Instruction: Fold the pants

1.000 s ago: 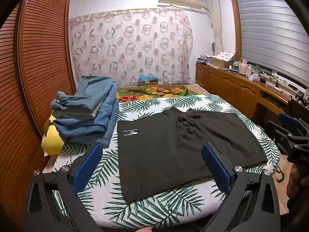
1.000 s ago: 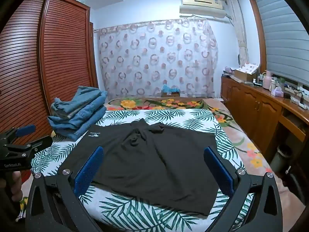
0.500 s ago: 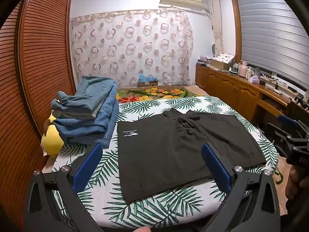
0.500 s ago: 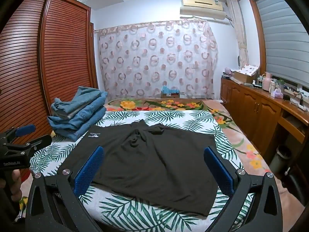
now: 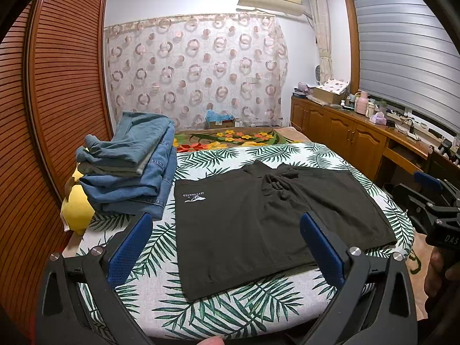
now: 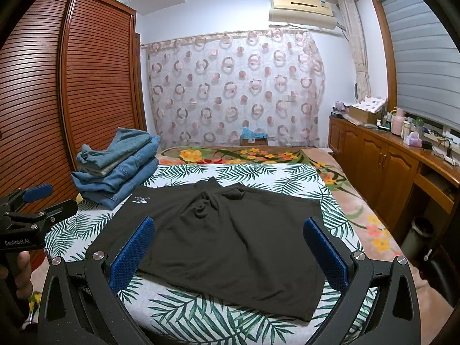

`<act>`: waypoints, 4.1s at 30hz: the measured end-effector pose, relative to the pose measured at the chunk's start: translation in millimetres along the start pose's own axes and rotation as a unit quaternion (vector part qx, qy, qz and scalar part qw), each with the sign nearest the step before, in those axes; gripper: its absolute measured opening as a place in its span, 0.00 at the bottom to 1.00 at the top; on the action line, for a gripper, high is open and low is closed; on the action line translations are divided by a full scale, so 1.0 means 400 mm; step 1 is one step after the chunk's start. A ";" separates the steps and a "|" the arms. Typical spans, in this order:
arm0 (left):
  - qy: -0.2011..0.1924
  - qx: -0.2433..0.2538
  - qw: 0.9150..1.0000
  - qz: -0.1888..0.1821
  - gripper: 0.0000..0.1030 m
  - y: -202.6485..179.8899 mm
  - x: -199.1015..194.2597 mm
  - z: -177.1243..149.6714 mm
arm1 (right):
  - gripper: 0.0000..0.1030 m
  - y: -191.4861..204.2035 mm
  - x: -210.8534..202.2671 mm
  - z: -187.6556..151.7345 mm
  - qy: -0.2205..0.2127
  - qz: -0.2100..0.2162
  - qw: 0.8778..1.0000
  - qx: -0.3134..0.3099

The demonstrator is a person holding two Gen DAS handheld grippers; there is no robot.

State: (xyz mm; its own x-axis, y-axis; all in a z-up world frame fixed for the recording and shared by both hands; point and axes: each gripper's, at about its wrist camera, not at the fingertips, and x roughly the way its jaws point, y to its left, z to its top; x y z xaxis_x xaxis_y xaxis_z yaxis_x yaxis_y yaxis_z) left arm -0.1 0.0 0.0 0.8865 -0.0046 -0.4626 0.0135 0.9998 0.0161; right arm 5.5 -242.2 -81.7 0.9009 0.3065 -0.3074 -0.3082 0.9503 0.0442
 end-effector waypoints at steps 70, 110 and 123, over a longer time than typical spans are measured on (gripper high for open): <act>0.026 -0.009 1.000 -0.011 1.00 0.010 0.035 -0.024 | 1.00 -0.005 0.015 -0.012 0.008 0.004 1.000 -0.001; 0.131 -0.044 0.990 -0.018 0.99 0.123 0.174 -0.163 | 1.00 -0.049 0.128 -0.035 0.162 -0.009 0.987 -0.013; 0.116 -0.071 0.989 -0.058 0.68 0.158 0.146 -0.174 | 1.00 -0.048 0.039 -0.047 0.139 0.002 0.990 -0.034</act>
State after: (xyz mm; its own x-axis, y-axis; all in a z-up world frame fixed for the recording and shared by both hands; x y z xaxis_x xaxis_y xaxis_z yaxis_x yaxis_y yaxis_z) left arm 20.3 64.3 -87.6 0.7526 -0.1301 -0.6454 0.0286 0.9858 -0.1654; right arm 19.6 -256.9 -105.1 0.7839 0.2741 -0.5572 -0.3397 0.9404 -0.0152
